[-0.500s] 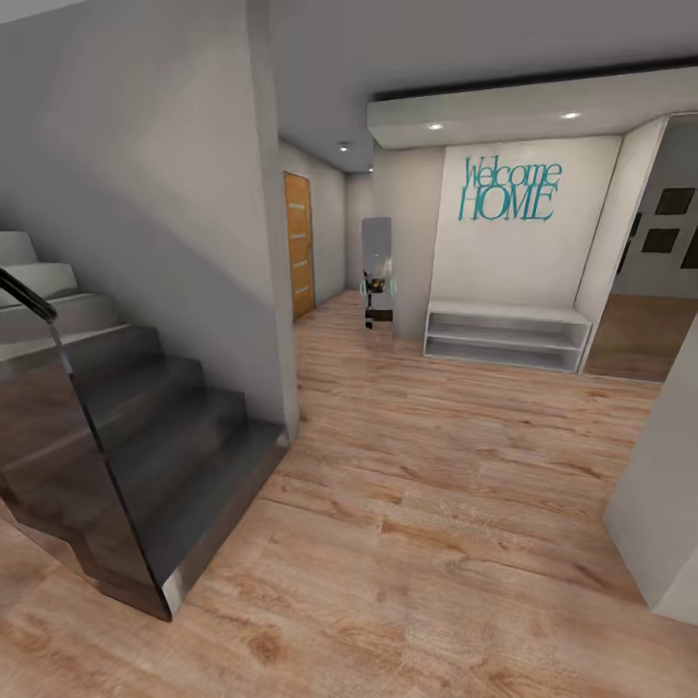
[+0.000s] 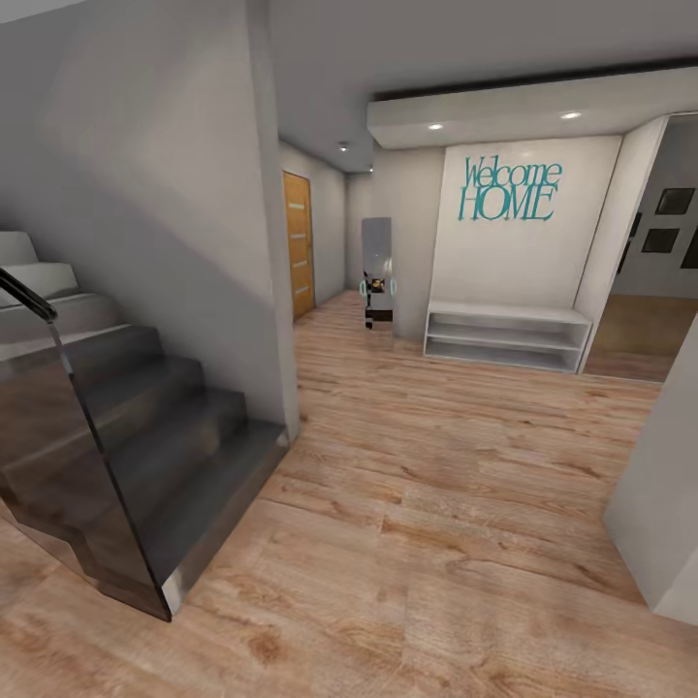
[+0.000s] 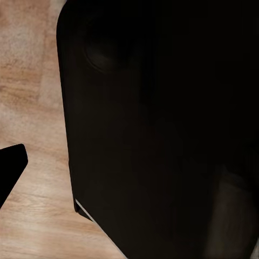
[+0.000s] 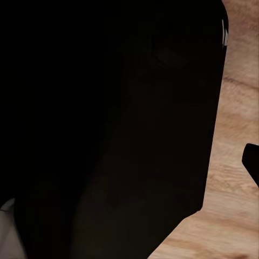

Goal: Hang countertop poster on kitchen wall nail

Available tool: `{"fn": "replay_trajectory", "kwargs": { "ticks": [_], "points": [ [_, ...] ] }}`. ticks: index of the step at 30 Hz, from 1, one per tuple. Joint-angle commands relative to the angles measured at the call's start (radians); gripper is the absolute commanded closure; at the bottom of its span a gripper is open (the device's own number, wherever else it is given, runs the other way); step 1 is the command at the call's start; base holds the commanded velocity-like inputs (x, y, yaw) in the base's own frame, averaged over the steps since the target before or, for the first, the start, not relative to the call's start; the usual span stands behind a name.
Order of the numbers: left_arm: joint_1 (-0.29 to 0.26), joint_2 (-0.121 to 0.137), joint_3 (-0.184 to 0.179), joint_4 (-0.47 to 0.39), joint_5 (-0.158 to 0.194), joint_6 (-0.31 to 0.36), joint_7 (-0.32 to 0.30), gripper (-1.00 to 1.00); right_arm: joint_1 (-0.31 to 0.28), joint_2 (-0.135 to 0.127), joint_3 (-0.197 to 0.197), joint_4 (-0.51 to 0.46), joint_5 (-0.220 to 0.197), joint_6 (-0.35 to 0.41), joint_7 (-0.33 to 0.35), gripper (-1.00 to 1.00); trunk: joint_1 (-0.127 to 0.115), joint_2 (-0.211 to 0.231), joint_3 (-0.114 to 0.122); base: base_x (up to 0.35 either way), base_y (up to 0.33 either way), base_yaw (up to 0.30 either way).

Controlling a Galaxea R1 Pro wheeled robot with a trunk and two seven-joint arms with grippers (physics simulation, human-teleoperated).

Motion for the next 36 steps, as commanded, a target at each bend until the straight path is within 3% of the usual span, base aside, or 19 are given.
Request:
{"fn": "replay_trajectory", "kwargs": {
  "ticks": [1,7,17,18,22,26,36],
  "points": [
    [0.000,0.000,0.000,0.000,0.000,0.000,-0.001,-1.00,0.000,0.000,0.000,0.000,0.000,0.000,0.000,-1.00,0.000,0.000,-0.001,0.000,0.000,0.000],
    [0.000,0.000,0.000,0.000,0.000,0.000,-0.001,-1.00,0.000,0.000,0.000,0.000,0.000,0.000,0.000,-1.00,0.000,0.000,-0.001,0.000,0.000,0.000],
    [0.056,-0.012,0.010,-0.056,-0.004,0.003,0.012,-1.00,-0.018,-0.044,-0.006,-0.057,-0.002,-0.005,-0.002,-1.00,0.000,0.000,-0.001,0.000,0.000,0.000],
    [0.061,-0.002,0.010,-0.478,-0.004,0.004,0.012,-1.00,-0.018,-0.050,-0.006,-0.468,-0.004,-0.005,-0.003,-1.00,0.000,0.000,-0.001,0.000,0.000,0.000],
    [0.063,0.031,0.016,-0.664,-0.004,0.007,0.011,-1.00,-0.019,-0.055,-0.006,-0.641,-0.006,-0.006,-0.003,-1.00,0.000,0.000,-0.001,0.000,0.000,0.000],
    [0.063,0.040,0.023,-0.738,-0.004,0.005,0.011,-1.00,-0.019,-0.056,-0.006,-0.716,-0.006,-0.006,-0.002,-1.00,0.000,0.000,-0.001,0.000,0.000,0.000],
    [0.064,0.046,0.025,-0.730,-0.004,0.003,0.008,-1.00,-0.019,-0.057,-0.004,-0.724,-0.005,-0.004,-0.003,-1.00,0.000,0.000,-0.001,0.000,0.000,0.039]
  ]
}}
